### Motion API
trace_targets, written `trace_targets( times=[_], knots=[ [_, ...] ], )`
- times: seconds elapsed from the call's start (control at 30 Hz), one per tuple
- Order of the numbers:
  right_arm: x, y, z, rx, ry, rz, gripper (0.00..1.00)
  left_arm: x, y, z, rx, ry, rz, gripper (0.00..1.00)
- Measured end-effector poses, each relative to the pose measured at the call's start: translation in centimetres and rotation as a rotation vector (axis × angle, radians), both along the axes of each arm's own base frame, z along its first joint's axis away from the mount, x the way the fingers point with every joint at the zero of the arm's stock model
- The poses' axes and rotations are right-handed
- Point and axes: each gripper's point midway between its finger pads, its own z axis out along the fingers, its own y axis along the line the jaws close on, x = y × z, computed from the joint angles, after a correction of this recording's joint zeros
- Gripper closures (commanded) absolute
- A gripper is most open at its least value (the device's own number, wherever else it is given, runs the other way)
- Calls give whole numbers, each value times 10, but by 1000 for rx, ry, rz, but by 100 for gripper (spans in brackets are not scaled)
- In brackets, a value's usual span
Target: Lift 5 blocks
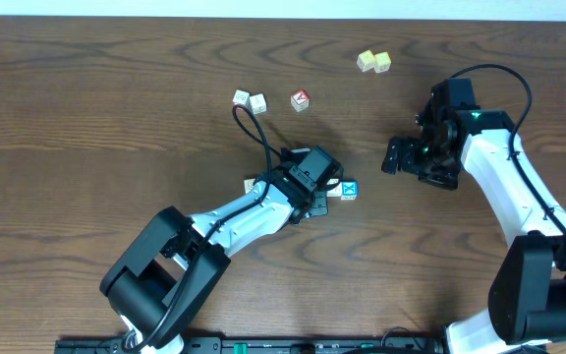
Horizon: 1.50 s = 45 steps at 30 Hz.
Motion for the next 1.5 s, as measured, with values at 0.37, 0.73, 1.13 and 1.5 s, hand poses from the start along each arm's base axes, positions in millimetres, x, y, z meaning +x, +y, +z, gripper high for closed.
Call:
trace_targets(
  times=[0.37, 0.73, 1.13, 1.5],
  knots=[
    [0, 0, 0, 0, 1, 0, 6, -1, 1, 0, 3, 3, 0, 92],
    [-1, 0, 0, -1, 4, 0, 6, -8, 16, 74, -72, -58, 1, 93],
    [1, -1, 0, -4, -3, 0, 6, 11, 214, 161, 85, -204, 460, 93],
    [2, -1, 0, -3, -8, 0, 5, 46, 209, 72, -6, 8, 388, 93]
  ],
)
